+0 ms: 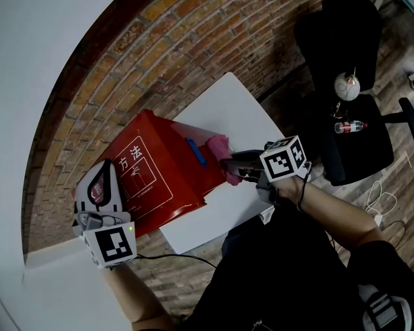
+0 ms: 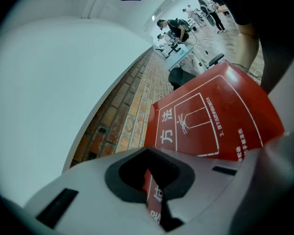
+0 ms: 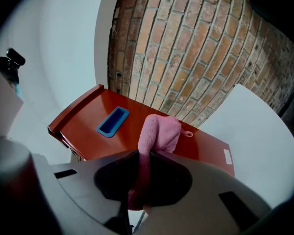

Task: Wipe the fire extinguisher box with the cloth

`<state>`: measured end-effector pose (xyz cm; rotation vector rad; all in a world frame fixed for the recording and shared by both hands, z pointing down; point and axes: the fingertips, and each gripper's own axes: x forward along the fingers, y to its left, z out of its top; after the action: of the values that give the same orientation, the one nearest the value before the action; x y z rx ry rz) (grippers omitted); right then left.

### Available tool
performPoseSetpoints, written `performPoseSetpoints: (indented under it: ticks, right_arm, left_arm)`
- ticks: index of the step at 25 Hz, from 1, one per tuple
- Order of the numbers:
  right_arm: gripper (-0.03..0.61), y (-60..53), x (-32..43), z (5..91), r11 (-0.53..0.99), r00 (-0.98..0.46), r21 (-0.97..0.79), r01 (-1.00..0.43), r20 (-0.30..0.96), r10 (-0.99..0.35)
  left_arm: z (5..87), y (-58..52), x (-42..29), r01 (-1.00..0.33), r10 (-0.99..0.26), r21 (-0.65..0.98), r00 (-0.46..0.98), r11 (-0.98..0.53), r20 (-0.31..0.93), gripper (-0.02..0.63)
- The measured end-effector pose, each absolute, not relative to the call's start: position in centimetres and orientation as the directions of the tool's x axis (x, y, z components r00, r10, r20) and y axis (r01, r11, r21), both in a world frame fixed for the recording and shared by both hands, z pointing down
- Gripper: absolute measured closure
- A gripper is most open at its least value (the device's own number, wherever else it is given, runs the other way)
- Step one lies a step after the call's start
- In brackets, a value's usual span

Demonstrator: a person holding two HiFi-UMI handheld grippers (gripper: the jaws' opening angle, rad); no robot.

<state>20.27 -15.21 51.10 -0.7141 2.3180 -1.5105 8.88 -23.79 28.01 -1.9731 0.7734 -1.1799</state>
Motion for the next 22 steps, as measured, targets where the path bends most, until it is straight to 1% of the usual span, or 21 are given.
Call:
performPoseSetpoints:
  ticks: [12, 22]
  right_arm:
    - [0.514, -15.4, 20.4, 56.5, 0.266, -0.838, -0.924, -0.274, 0.094, -0.538]
    - [0.514, -15.4, 20.4, 59.3, 0.27, -0.838, -0.919, -0.286, 0.104, -0.536]
  left_arm:
    - [28.1, -23.8, 8.9, -0.132, -0.775, -0.806, 0.4, -0.578, 0.49, 0.595]
    - [28.1, -23.8, 8.9, -0.132, -0.774, -0.805, 0.401, -0.578, 0.49, 0.597]
